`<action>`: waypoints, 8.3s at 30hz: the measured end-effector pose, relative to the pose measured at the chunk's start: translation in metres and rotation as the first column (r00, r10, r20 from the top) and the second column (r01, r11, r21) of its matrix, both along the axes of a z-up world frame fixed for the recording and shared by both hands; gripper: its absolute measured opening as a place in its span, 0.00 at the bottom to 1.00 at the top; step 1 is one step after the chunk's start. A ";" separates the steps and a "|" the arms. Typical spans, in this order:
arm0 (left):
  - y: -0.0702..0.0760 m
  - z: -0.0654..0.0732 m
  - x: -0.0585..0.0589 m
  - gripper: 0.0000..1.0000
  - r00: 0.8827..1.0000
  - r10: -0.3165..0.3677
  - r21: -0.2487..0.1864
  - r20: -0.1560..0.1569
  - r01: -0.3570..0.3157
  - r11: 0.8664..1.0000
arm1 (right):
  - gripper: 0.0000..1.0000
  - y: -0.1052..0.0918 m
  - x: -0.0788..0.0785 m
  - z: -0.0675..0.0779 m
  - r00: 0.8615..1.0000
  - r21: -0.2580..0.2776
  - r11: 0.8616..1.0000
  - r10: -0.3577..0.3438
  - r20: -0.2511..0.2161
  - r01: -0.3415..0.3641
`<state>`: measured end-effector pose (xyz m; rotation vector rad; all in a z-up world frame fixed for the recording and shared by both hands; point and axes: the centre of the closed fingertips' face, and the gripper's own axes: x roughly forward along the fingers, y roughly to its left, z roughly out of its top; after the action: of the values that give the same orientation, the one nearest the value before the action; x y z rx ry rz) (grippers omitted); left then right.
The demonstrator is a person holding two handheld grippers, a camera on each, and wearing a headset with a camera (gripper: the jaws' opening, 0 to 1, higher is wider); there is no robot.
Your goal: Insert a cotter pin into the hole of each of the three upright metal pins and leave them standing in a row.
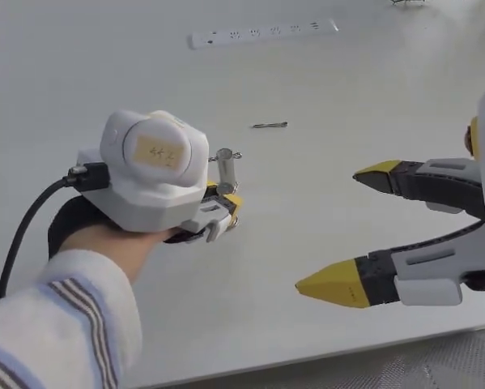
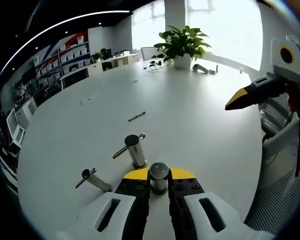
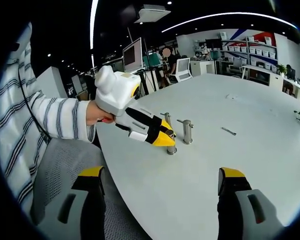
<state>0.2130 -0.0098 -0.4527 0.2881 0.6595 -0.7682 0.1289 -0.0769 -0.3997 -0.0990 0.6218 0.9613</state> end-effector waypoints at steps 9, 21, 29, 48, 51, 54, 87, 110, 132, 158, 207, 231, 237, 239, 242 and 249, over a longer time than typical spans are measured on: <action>0.000 0.000 0.000 0.10 1.000 0.010 -0.007 0.006 -0.010 1.000 | 0.92 0.001 0.000 -0.001 1.000 -0.006 1.000 0.005 -0.004 -0.005; 0.000 -0.001 0.000 0.10 0.999 -0.034 0.020 0.014 0.034 0.999 | 0.92 0.004 -0.002 -0.002 1.000 -0.007 1.000 0.023 -0.006 -0.024; -0.004 0.001 -0.007 0.25 0.997 -0.079 -0.007 -0.020 0.079 0.997 | 0.91 0.006 -0.001 -0.002 1.000 -0.001 1.000 0.027 -0.005 -0.027; 0.015 0.021 -0.025 0.79 0.993 -0.122 -0.109 0.001 0.121 0.987 | 0.91 -0.001 0.001 -0.001 1.000 -0.026 1.000 0.011 -0.006 -0.011; 0.023 0.018 -0.032 0.85 0.993 -0.115 -0.107 -0.014 0.112 0.988 | 0.90 -0.002 0.002 0.000 1.000 -0.036 0.999 0.008 -0.001 -0.008; 0.026 0.018 -0.041 0.89 0.992 -0.125 -0.128 -0.022 0.121 0.984 | 0.90 -0.003 0.003 0.001 1.000 -0.039 0.999 0.006 0.003 -0.006; 0.056 0.027 -0.062 0.97 0.999 -0.025 -0.216 -0.045 0.015 0.976 | 0.77 -0.026 0.062 0.022 0.984 -0.231 0.968 0.129 0.127 -0.097; 0.057 0.026 -0.064 0.98 0.999 -0.034 -0.228 -0.040 0.025 0.973 | 0.35 -0.025 0.150 -0.002 0.932 -0.500 0.823 0.353 0.080 -0.269; 0.058 0.029 -0.065 0.97 0.999 -0.028 -0.253 -0.040 0.017 0.967 | 0.16 -0.010 0.189 -0.036 0.881 -0.607 0.686 0.470 -0.052 -0.402; 0.062 0.022 -0.063 0.96 0.997 -0.008 -0.261 -0.078 -0.012 0.965 | 0.06 -0.009 0.228 -0.089 0.869 -0.657 0.609 0.471 -0.152 -0.445; 0.065 0.027 -0.080 0.91 0.991 -0.043 -0.232 -0.128 0.013 0.973 | 0.00 -0.009 0.223 -0.095 0.844 -0.720 0.471 0.438 -0.311 -0.510; 0.054 0.037 -0.081 0.88 0.988 -0.124 -0.196 -0.092 0.104 0.975 | 0.00 -0.011 0.213 -0.043 0.857 -0.698 0.548 0.479 -0.189 -0.460; 0.049 0.040 -0.082 0.88 0.987 -0.134 -0.199 -0.084 0.115 0.973 | 0.00 -0.015 0.198 -0.024 0.842 -0.727 0.523 0.521 -0.140 -0.445; 0.047 0.042 -0.081 0.87 0.988 -0.132 -0.206 -0.080 0.113 0.972 | 0.00 -0.015 0.191 -0.016 0.840 -0.723 0.528 0.527 -0.131 -0.445; 0.045 0.044 -0.081 0.87 0.989 -0.131 -0.217 -0.075 0.112 0.970 | 0.00 -0.015 0.190 -0.010 0.833 -0.720 0.536 0.544 -0.106 -0.441; 0.045 0.045 -0.081 0.86 0.989 -0.125 -0.221 -0.073 0.106 0.970 | 0.00 -0.004 0.169 0.012 0.810 -0.737 0.542 0.586 -0.013 -0.404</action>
<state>0.1318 0.0351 -0.4073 0.0947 0.6379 -0.9607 0.2977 -0.0812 -0.3875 -1.1535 0.7324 1.1869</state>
